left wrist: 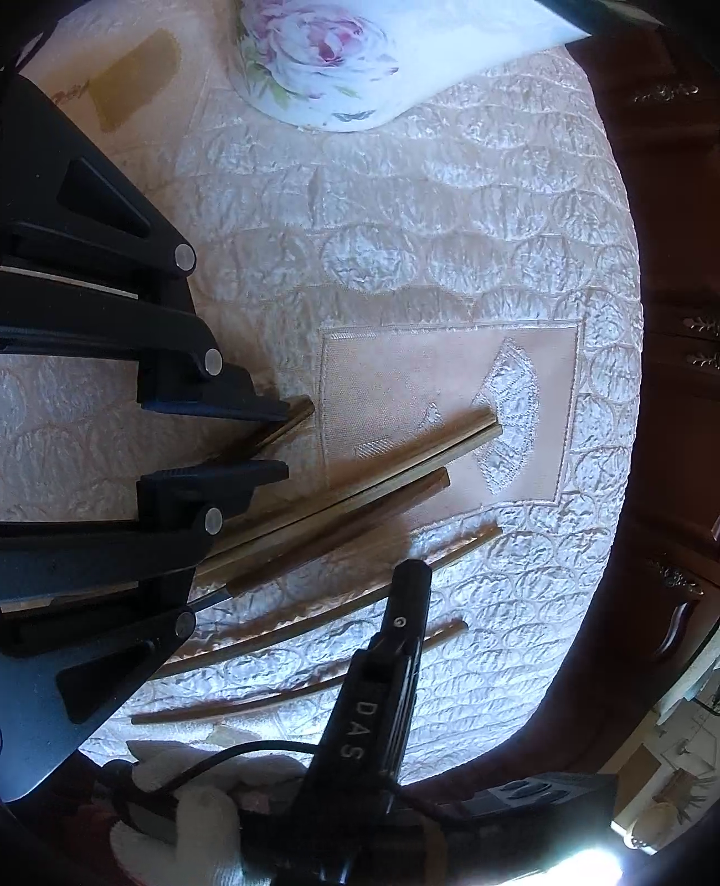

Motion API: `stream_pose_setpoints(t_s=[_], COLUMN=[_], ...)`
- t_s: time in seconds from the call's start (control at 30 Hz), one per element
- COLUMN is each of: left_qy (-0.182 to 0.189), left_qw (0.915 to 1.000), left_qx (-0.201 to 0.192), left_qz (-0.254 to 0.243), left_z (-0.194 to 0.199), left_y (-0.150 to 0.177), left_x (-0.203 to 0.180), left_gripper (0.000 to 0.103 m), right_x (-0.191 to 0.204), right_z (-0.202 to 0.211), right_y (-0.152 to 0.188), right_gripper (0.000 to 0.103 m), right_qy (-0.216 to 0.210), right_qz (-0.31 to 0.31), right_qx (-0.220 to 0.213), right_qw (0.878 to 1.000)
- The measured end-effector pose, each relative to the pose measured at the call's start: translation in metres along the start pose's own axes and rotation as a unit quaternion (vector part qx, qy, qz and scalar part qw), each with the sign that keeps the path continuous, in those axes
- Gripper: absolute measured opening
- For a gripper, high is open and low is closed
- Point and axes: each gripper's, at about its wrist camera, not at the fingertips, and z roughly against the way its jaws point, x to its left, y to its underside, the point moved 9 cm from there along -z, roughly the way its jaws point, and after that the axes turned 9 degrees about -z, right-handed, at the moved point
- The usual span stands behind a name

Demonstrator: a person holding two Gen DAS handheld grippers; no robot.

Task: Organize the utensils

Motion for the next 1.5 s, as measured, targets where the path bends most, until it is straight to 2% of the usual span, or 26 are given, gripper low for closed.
stream_pose_setpoints(t_s=[0.33,0.93,1.0,1.3,1.5], left_qy=[-0.003,0.000,0.007,0.027,0.029], left_qw=[1.0000,0.9999,0.9999,0.9990,0.9979], left_qx=[-0.001,-0.010,-0.013,-0.028,-0.055], left_qz=[0.001,0.004,0.006,0.023,0.019], left_z=[-0.006,-0.008,-0.008,0.005,0.036], left_y=[-0.002,-0.002,-0.001,0.004,0.005], left_x=[-0.005,-0.007,-0.006,0.001,0.006], left_gripper=[0.013,0.013,0.013,0.008,0.007], right_x=[0.017,0.028,0.029,0.031,0.035], right_z=[-0.017,-0.031,-0.032,-0.009,0.016], right_y=[-0.011,-0.023,-0.024,-0.019,-0.016], right_gripper=[0.011,0.011,0.006,0.005,0.005], right_qy=[0.015,0.013,0.009,-0.009,-0.024], right_qz=[0.008,0.013,0.011,0.013,0.012], right_qx=[0.007,0.011,0.008,-0.014,-0.032], right_qw=[1.000,1.000,1.000,1.000,0.999])
